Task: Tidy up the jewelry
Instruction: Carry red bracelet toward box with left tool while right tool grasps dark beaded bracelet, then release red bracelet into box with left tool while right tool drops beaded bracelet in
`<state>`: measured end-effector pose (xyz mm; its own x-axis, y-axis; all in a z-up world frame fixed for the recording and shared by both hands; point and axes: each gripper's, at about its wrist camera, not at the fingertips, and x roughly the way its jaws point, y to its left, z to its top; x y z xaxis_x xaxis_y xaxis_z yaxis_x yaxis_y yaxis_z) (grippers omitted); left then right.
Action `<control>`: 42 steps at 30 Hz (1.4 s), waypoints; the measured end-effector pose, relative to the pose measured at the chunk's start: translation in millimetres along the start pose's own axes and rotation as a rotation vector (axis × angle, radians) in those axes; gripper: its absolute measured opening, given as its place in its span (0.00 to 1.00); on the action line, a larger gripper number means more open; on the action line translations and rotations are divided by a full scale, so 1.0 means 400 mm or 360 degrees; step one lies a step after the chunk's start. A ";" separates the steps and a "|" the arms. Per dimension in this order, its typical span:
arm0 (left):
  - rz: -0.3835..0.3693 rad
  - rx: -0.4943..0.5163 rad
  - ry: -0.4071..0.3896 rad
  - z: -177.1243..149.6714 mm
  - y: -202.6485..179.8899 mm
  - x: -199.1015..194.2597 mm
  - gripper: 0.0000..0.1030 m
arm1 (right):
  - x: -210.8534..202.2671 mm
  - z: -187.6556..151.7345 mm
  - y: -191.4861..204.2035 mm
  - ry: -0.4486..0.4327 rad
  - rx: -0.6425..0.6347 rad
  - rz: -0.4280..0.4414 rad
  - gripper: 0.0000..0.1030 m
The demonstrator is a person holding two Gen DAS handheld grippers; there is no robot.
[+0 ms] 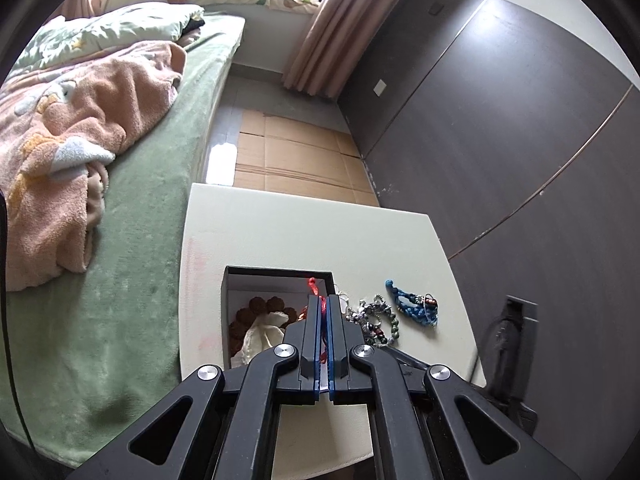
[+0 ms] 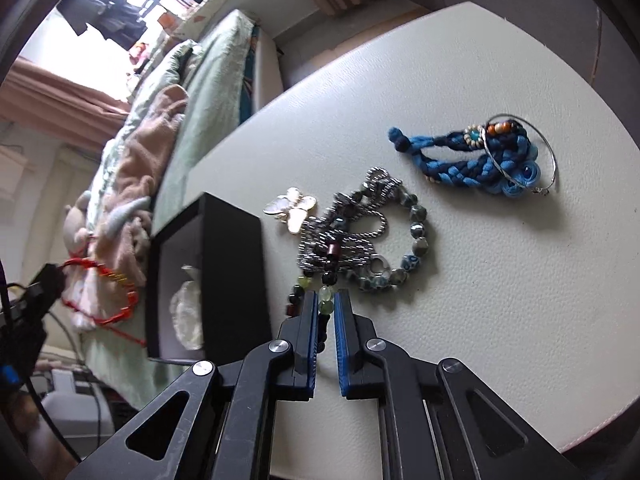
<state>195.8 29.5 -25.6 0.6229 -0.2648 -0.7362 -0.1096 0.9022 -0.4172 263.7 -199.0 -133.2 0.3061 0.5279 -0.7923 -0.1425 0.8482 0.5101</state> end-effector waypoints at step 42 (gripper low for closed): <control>0.0062 -0.0223 -0.0063 0.014 0.147 -0.100 1.00 | -0.114 0.073 0.291 -0.0075 -0.0295 0.0401 0.19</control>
<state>168.7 94.9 -17.7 0.6460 -0.2142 -0.7327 -0.2399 0.8543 -0.4612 260.6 -125.4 -28.0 0.2820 0.7233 -0.6303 -0.3874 0.6869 0.6149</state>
